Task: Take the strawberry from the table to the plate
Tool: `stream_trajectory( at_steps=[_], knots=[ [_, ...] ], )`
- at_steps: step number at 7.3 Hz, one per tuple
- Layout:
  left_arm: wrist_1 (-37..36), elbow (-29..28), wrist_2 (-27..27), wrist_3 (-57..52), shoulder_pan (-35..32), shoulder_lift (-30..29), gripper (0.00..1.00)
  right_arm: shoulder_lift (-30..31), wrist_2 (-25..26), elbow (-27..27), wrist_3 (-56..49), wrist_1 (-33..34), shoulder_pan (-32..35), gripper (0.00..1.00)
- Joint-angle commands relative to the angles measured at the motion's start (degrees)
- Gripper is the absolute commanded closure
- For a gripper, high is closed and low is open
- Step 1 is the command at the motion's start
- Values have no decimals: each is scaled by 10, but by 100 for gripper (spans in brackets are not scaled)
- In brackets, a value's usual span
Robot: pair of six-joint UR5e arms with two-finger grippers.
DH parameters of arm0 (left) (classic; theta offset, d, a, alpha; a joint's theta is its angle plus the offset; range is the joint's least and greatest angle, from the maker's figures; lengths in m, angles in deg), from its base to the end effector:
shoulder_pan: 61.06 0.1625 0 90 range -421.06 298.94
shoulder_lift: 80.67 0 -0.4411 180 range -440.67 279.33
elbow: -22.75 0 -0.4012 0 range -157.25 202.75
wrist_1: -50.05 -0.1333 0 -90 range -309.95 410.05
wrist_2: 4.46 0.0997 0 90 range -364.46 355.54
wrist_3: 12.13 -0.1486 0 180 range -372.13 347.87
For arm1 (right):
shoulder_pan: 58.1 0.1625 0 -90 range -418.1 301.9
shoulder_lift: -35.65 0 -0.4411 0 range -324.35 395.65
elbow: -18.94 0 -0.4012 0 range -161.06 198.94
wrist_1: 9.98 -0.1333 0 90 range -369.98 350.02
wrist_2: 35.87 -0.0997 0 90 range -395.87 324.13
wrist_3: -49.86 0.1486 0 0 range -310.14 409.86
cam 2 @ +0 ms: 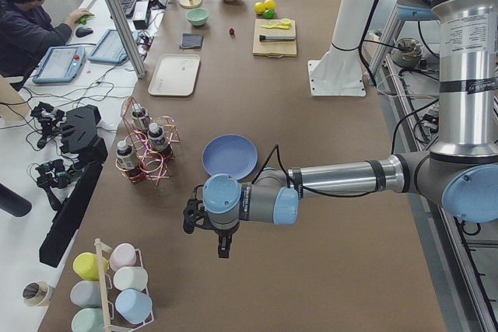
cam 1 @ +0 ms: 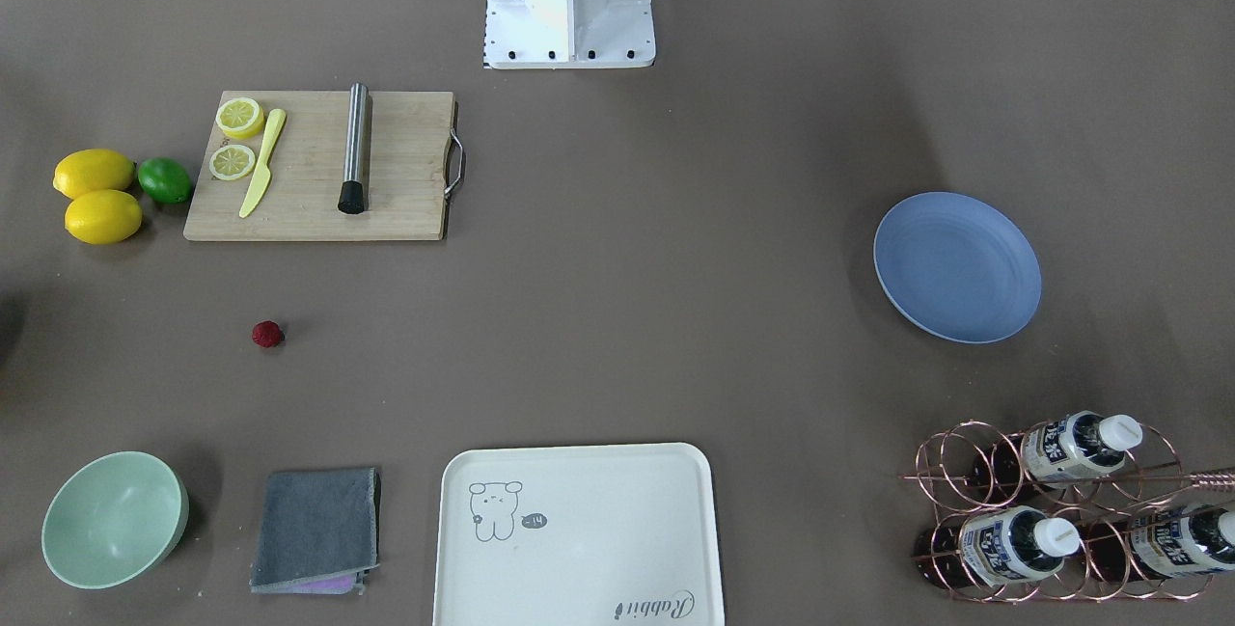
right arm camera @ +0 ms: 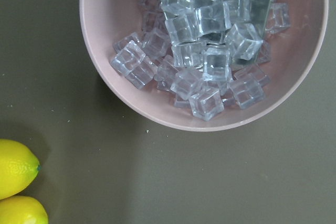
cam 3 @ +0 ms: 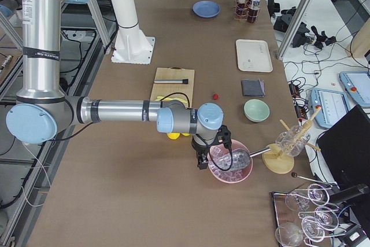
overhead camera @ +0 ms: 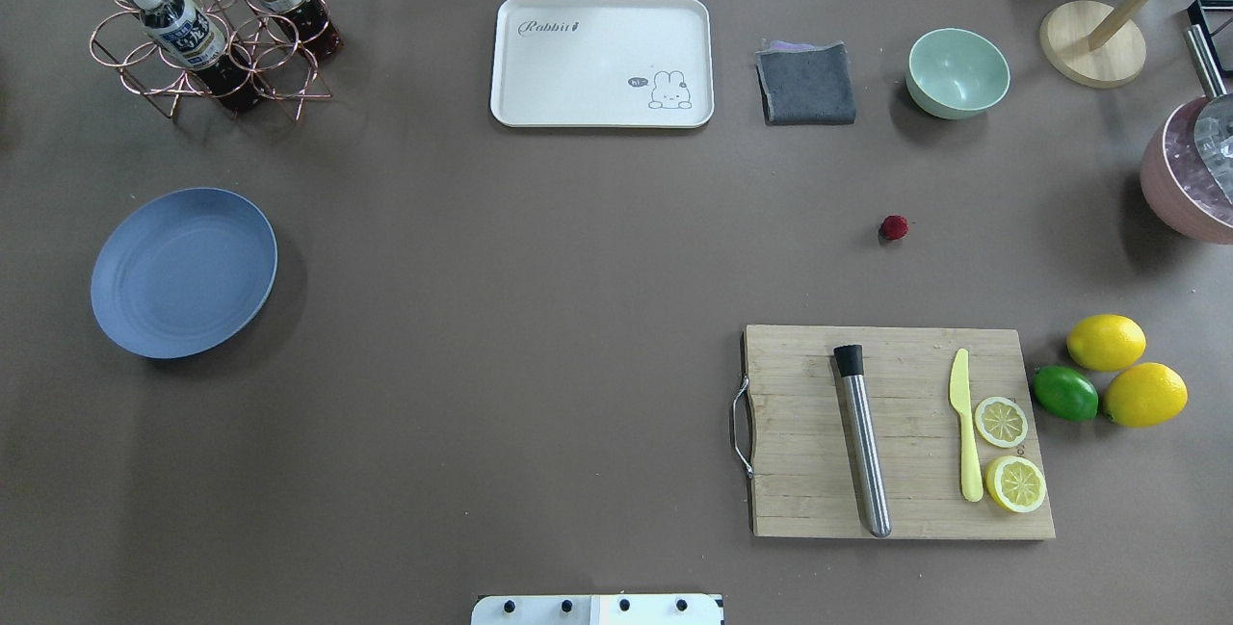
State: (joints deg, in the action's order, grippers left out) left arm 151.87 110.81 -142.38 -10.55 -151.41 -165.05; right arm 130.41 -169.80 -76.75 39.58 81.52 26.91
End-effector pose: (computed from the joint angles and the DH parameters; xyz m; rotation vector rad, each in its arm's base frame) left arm -0.0258 -0.4612 0.7462 0.0610 0.8366 -0.0006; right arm -0.0102 -0.4640 0.7036 0.0260 -0.7685 -0.2495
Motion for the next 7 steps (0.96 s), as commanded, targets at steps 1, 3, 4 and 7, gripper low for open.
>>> stream_trajectory(
  at_steps=[1, 3, 4, 7],
  knots=[
    [3, 0, 3, 0, 1, -1, 2, -3, -9, 1, 1, -1, 0, 0],
    [3, -2, 3, 0, 2, -1, 2, -8, -9, -6, 0, -2, 1, 0],
    [4, -1, -1, 0, 2, -1, 2, -10, -29, -8, -1, -4, 1, 0],
    [6, 4, -2, -2, 3, -7, 2, -20, -41, -11, 0, -41, 1, 0]
  ],
)
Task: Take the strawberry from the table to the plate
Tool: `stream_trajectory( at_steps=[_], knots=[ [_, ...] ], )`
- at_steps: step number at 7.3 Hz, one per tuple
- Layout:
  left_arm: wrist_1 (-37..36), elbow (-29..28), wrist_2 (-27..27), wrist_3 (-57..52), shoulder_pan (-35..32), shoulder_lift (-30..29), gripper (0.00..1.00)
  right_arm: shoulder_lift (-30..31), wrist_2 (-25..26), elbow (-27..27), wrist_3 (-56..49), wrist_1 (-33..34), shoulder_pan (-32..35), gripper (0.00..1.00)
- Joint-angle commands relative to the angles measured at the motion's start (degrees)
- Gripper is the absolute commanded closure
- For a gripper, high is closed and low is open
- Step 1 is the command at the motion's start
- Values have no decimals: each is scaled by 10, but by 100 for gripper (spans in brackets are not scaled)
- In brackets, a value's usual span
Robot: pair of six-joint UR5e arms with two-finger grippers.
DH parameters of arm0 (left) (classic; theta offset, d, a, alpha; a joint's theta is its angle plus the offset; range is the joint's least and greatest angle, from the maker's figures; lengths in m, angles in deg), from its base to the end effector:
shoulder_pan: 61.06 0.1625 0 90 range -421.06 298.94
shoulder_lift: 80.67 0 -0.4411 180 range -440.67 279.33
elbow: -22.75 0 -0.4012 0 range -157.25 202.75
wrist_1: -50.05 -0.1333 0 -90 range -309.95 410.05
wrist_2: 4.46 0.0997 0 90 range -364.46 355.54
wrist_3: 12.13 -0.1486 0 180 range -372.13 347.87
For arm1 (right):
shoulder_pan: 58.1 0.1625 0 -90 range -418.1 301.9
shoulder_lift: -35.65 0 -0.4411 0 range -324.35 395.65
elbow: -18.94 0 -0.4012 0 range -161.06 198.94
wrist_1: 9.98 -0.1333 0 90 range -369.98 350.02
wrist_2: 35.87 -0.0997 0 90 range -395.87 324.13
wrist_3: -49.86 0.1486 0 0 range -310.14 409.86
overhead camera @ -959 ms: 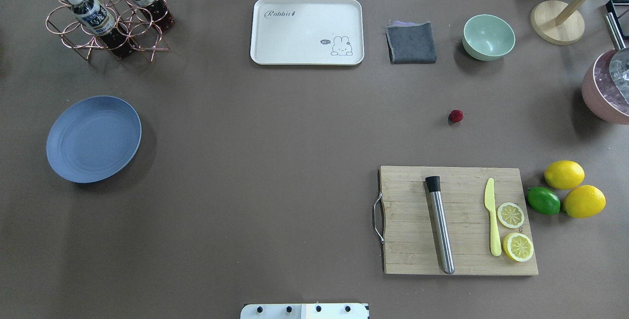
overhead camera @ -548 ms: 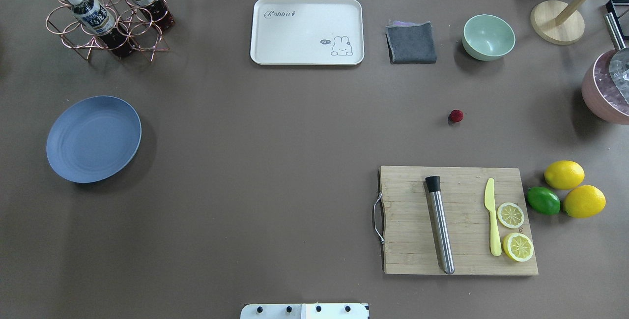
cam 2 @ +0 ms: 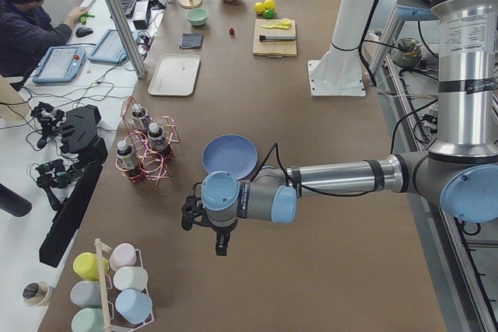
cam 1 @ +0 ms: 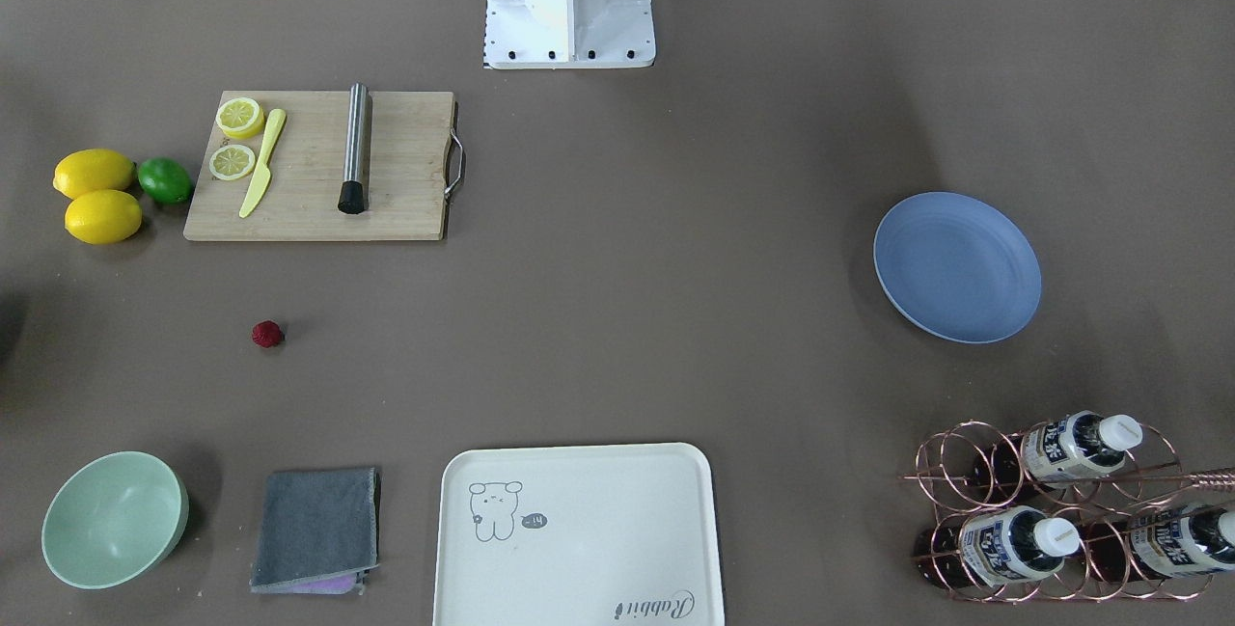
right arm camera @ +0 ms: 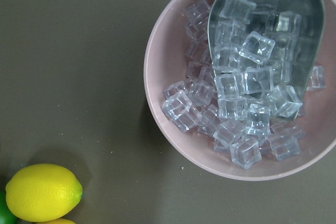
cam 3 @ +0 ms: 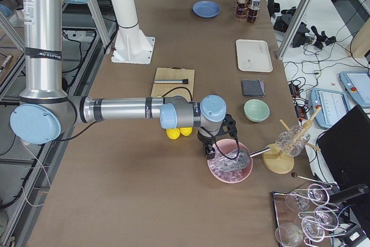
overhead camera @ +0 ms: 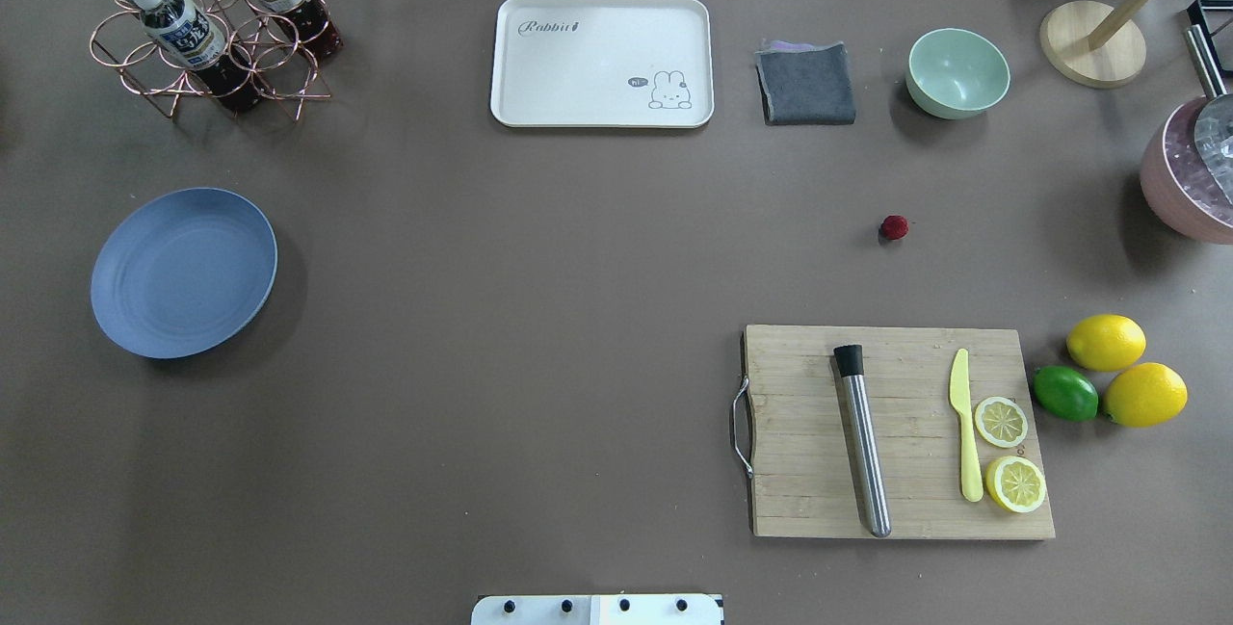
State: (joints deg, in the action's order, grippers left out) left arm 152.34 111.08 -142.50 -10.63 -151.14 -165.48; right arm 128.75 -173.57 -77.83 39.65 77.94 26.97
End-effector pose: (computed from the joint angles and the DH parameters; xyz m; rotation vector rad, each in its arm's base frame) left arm -0.0235 -0.4670 0.7392 0.0788 0.8388 0.0138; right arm -0.0184 -0.4860 0.6668 0.1332 -0.8296 -0.2903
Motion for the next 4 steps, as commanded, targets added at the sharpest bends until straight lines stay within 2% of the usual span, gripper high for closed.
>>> stream_trajectory(
  at_steps=[1, 4],
  knots=[
    [0, 2, 1, -1, 4, -7, 2, -3, -6, -1, 0, -19, 0, 0],
    [-6, -5, 1, 6, 18, -26, 2, -19, -6, -4, 4, -21, 0, 0]
  ],
)
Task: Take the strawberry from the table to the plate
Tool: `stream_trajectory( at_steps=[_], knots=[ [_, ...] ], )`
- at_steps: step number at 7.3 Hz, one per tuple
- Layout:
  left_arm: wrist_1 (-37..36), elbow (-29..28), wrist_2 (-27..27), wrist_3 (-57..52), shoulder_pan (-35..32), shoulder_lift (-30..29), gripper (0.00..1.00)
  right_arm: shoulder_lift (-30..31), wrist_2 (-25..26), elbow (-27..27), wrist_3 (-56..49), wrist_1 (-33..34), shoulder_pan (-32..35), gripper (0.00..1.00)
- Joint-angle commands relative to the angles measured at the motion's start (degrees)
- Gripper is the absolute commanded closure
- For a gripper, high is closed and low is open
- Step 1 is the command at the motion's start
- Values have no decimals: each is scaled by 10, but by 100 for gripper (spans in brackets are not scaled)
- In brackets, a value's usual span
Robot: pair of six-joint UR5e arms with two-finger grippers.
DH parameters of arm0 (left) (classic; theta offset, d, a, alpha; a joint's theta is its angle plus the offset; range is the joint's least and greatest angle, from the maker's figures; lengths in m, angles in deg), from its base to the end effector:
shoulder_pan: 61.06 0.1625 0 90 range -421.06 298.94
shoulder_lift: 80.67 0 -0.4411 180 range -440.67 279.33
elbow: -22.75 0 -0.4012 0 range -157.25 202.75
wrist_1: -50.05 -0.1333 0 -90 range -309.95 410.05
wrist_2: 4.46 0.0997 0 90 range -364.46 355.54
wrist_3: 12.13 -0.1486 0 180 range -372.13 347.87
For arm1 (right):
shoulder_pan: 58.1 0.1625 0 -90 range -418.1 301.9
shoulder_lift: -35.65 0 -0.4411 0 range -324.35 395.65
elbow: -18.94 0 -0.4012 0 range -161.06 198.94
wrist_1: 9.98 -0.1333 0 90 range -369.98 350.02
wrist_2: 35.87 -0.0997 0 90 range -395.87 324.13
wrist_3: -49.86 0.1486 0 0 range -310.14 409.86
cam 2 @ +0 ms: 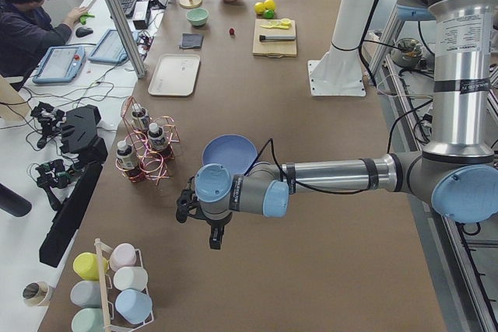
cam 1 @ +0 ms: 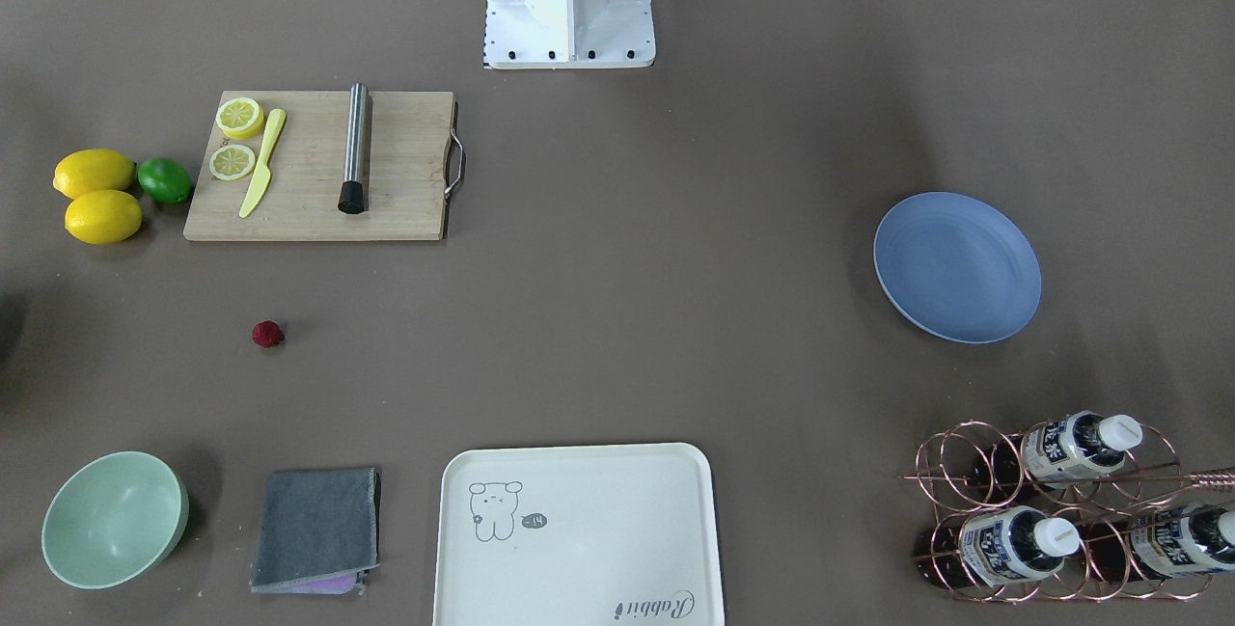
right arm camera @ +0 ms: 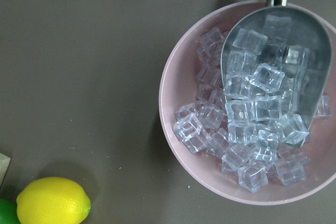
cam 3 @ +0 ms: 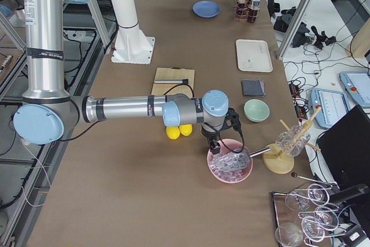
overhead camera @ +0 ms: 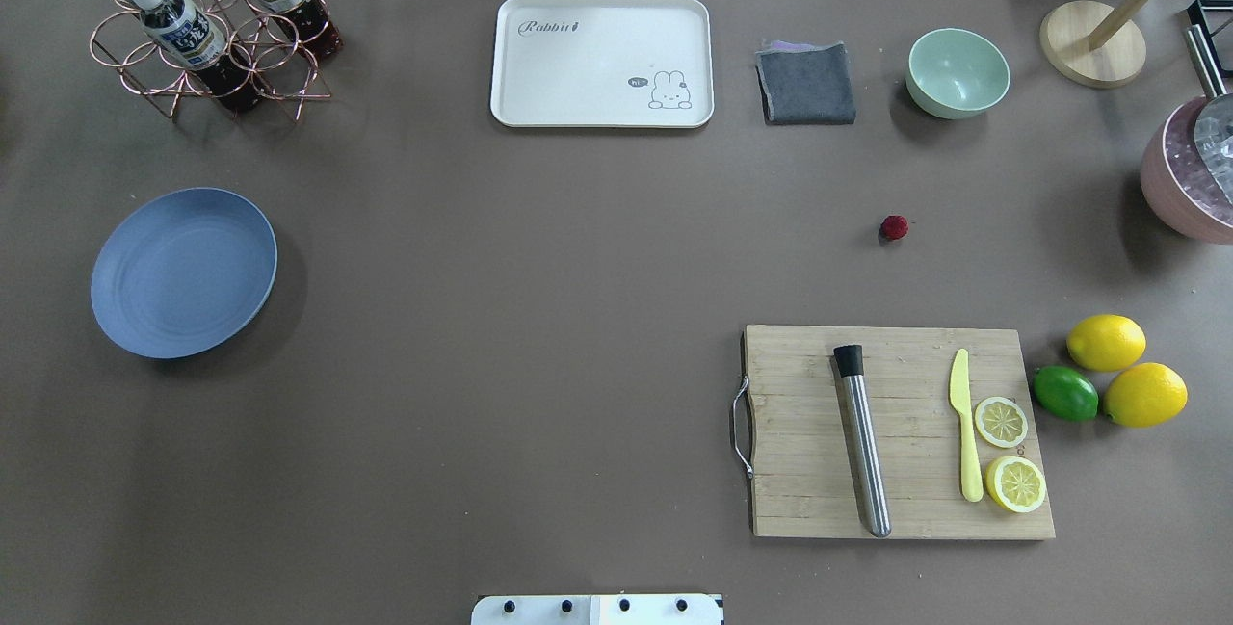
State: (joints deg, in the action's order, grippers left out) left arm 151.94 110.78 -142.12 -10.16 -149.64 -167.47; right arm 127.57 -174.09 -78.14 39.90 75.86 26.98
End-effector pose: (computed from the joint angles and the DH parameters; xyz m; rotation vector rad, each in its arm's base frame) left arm -0.0114 -0.4861 0.7268 0.0858 0.8337 0.0397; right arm -0.0204 -0.4993 0.6488 0.1905 -0.8356 -0.3121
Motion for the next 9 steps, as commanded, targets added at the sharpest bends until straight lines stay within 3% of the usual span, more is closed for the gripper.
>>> stream_trajectory(
  at_steps=[1, 2, 3, 6, 8, 9],
  knots=[
    [21, 2, -6, -5, 3, -7, 2, -8, 1, 2, -1, -1, 0, 0],
    [21, -5, -21, 1, -4, -14, 2, -9, 0, 0, 0, -5, 0, 0],
    [29, -19, -70, -3, -5, -11, 2, -9, 1, 0, -1, -5, 0, 0],
    [160, -11, -88, 20, -9, 1, 2, -27, 1, -10, 47, -6, -10, 0],
    [208, -24, -85, 116, 23, -36, 3, -34, 3, -14, 148, -65, -43, 0],
    [262, -46, -85, 156, 34, -38, 1, -41, 8, -12, 239, -137, -74, 0]
  ],
)
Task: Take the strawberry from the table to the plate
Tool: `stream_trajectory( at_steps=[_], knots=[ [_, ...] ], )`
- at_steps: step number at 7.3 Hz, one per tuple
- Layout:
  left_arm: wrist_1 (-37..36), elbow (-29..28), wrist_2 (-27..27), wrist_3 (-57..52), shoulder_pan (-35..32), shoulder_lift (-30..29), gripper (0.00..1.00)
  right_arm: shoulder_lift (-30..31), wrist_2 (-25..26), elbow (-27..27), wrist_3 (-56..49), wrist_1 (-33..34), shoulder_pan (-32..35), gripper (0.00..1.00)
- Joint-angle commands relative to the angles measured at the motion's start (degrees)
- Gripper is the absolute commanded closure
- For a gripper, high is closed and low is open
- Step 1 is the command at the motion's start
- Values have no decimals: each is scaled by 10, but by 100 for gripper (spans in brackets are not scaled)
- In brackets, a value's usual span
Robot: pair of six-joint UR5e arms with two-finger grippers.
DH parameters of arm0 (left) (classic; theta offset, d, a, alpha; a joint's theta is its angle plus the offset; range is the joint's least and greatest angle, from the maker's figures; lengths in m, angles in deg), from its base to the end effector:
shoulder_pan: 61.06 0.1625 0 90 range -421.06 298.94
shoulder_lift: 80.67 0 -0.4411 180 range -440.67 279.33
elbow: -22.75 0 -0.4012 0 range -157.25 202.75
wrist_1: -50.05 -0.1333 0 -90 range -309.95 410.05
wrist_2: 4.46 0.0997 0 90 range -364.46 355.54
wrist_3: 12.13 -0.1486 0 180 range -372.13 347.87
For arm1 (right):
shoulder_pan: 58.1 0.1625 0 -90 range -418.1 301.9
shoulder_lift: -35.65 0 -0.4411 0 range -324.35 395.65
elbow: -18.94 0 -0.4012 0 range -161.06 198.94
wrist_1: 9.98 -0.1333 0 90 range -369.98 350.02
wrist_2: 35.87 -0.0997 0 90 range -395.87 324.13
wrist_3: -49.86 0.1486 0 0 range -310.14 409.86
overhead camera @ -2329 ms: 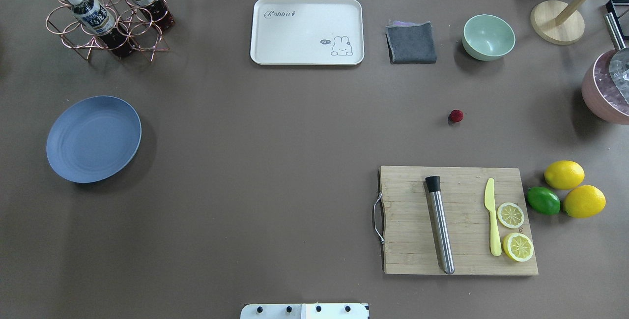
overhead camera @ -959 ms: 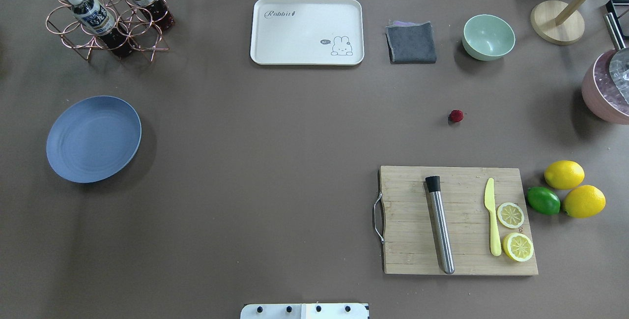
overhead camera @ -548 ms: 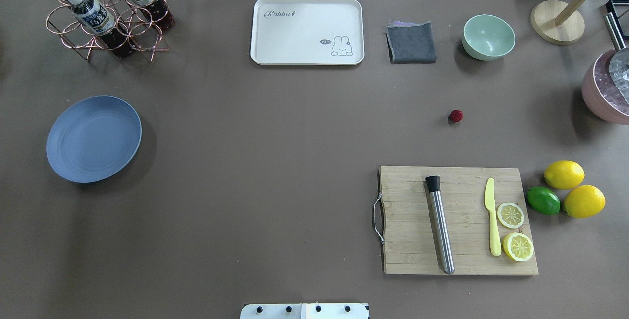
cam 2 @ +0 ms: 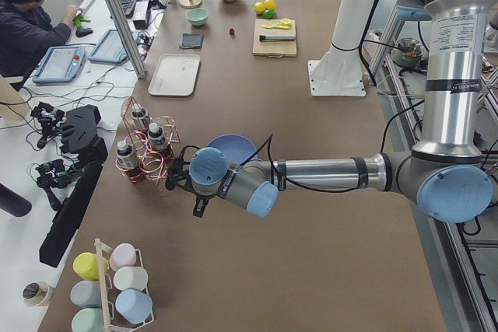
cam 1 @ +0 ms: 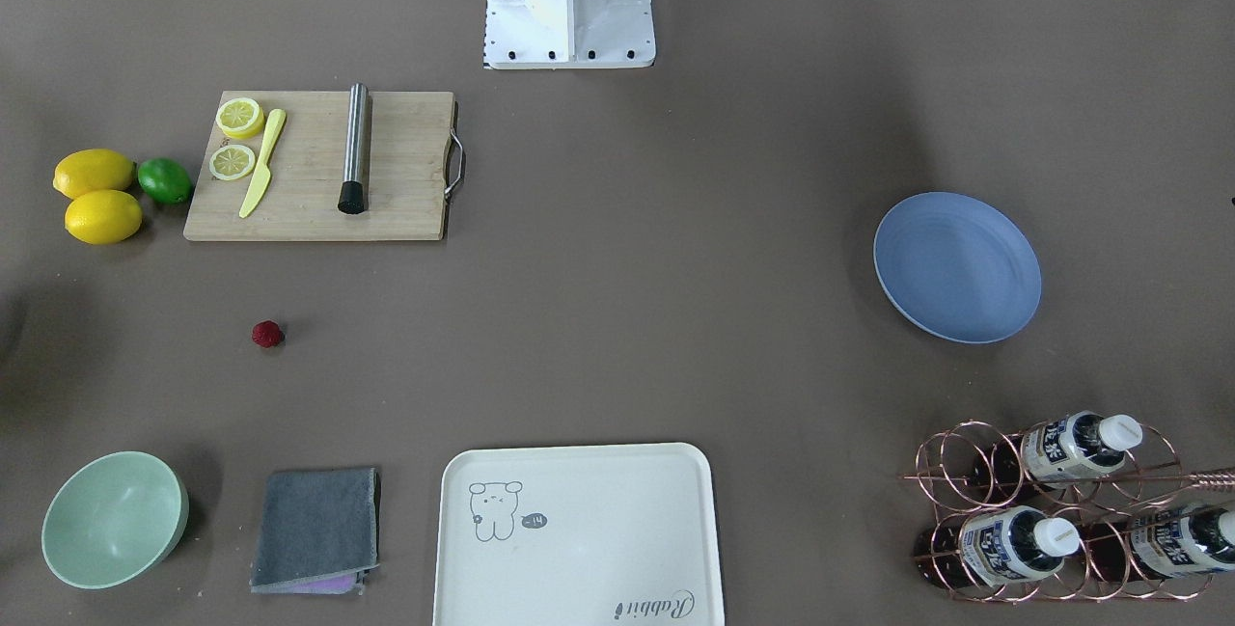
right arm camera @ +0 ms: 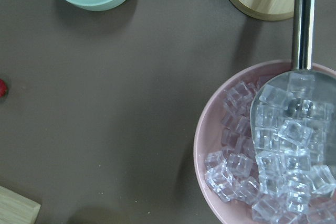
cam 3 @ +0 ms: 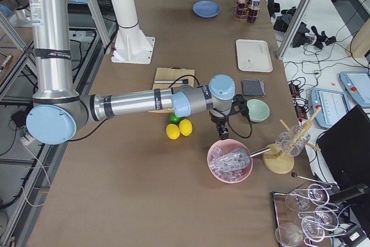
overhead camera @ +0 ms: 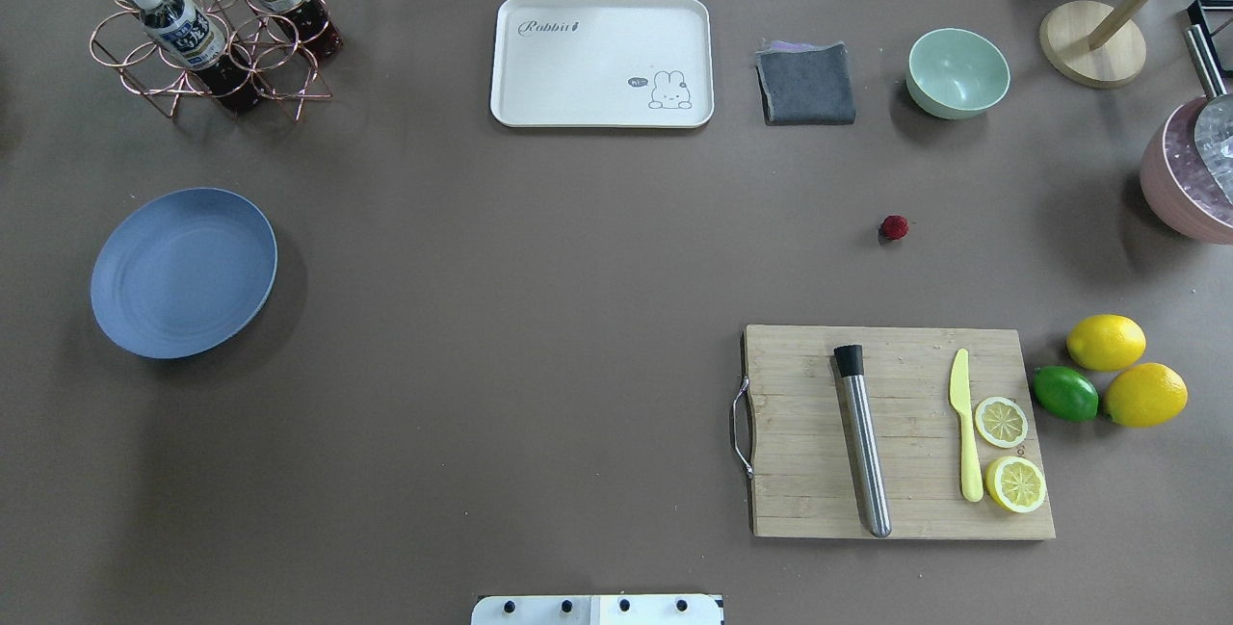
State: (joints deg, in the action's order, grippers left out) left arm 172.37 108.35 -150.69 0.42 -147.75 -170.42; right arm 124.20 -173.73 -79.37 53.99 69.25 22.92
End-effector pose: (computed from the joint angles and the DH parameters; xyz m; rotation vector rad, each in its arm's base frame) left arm 0.0205 -0.5243 0.6630 0.3057 1.0113 0.0909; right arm -0.0607 -0.5319 0.5939 0.2410 -0.8604 -0.2286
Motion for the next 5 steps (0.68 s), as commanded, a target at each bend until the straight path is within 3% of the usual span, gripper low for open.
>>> stream_trajectory(
  at_steps=[1, 3, 5],
  knots=[
    [87, -45, 9, 78, 59, -7, 1, -14, 37, 0, 164, -105, -69, 0],
    [147, -63, 60, 187, 119, -10, 3, -42, 87, -11, 263, -109, -126, 0],
    [289, -90, 129, 338, 214, -11, 3, -56, 128, -43, 361, -108, -176, 0]
  ],
)
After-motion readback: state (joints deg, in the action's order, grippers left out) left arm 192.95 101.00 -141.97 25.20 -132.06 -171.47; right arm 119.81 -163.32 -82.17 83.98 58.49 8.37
